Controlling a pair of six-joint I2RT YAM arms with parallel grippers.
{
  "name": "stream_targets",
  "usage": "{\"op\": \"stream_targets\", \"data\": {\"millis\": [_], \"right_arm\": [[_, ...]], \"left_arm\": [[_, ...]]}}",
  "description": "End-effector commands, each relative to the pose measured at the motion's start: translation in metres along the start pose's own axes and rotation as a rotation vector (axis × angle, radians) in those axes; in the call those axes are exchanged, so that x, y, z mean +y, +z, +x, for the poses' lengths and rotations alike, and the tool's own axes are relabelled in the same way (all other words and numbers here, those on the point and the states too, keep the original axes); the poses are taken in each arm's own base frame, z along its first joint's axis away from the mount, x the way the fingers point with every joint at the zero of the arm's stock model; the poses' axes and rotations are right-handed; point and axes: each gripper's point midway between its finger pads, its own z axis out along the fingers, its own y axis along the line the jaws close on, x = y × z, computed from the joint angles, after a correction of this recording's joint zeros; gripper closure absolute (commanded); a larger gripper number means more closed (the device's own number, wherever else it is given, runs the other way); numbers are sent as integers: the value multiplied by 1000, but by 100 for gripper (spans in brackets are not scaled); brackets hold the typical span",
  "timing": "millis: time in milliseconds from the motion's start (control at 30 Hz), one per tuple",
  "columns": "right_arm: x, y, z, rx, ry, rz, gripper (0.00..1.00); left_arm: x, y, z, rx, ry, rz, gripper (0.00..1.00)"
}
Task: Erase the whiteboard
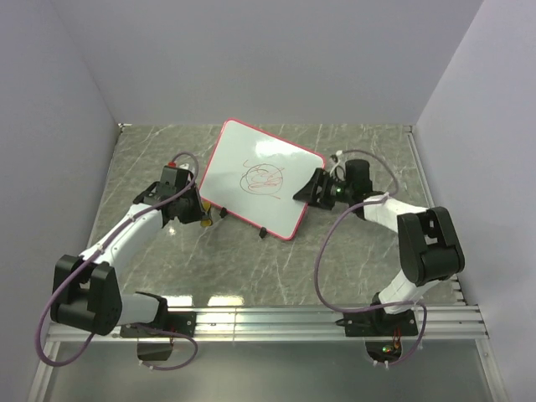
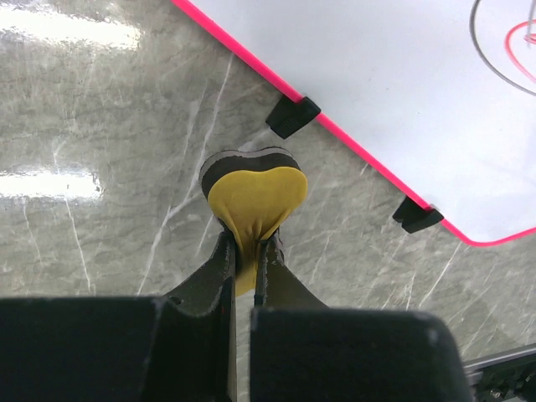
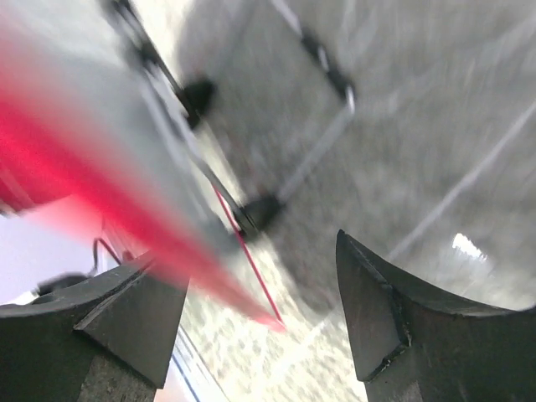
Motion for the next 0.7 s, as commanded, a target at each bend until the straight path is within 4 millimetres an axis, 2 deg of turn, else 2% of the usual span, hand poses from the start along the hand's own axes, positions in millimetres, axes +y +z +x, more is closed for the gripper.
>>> {"op": "stream_targets", "data": {"millis": [0,33,100,133,200,233,267,433,533,567,667], "right_arm": [[28,-22,-53,-117,-81,-22,24],[35,-24,-67,-139,-91,-34,24],[33,-27,-82,-162,-78,-28,24],[38,-29,-96,-183,-90,-34,24],[31,-28,-107,-185,-76,-22,24],[35,-29,-119,-200,-87,-29,24],[30,-27,-124,-200,-77,-22,25],[33,-24,-146,-218,-75,-37,31],[36,-22,-148,-209,-66,-54,45],[37,-23,-148,-212,-65,-57,56],[37,-24,-146,-207,-73,-52,70]], "left_arm": [[-9,-8,-8,-53,23,48,100],[-9,-8,-9,-56,25,48,100],[-10,-10,-11,-65,26,50,100],[-10,-10,-11,-65,28,51,100],[-11,-10,-11,-64,31,56,100],[-13,-11,-13,-68,33,62,100],[-13,-10,-14,-68,34,65,100],[-24,-9,-18,-67,47,111,100],[-29,-4,-19,-63,67,118,100],[-35,-1,-19,-55,82,123,100],[-45,9,-18,-40,117,124,100]]}}
